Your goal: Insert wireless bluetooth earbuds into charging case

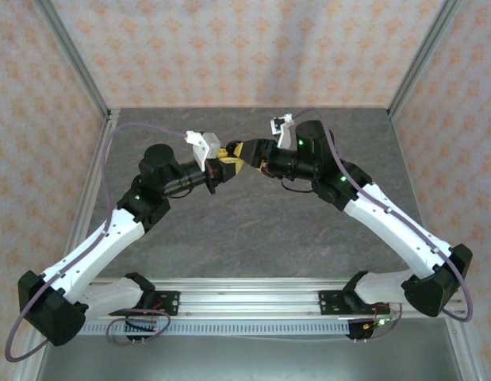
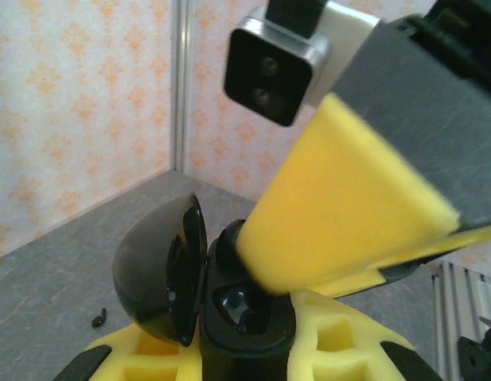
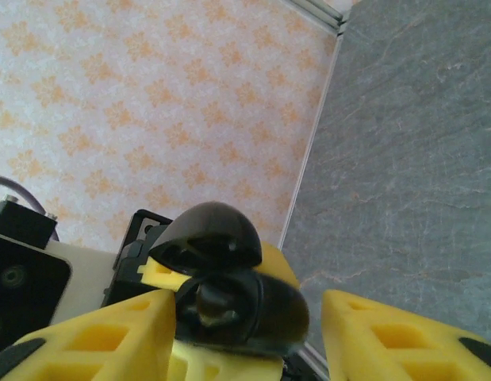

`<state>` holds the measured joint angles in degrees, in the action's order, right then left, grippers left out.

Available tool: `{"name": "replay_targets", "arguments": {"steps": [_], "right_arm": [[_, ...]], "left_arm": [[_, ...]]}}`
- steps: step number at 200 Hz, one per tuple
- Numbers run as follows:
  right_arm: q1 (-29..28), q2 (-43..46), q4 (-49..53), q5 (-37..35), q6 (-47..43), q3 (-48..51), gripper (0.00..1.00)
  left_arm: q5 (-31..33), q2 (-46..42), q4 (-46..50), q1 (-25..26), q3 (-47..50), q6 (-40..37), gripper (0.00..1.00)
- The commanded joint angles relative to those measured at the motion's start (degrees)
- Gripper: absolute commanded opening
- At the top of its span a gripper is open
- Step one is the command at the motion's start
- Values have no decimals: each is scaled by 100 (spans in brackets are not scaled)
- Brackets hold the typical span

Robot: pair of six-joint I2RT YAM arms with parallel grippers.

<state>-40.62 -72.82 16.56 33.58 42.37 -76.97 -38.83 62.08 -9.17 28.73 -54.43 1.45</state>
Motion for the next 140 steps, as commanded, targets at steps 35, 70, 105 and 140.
{"name": "replay_targets", "arguments": {"steps": [35,70,105,140], "right_arm": [[340,-4,1630,-449,-697,-983,59],[950,-32,2143,-490,-696,-1281,60],[1537,-452,2869,-992,-904,-1308,60],[1741,-1344,3081,-1697,-1208,-1266,55]], "left_arm": [[706,-670,108,-17,577,-372,5],[771,-1038,-28,-17,1007,-535,4],[768,-1243,-151,-18,1248,-751,5],[648,-1207,409,-17,1057,-1124,2]]}}
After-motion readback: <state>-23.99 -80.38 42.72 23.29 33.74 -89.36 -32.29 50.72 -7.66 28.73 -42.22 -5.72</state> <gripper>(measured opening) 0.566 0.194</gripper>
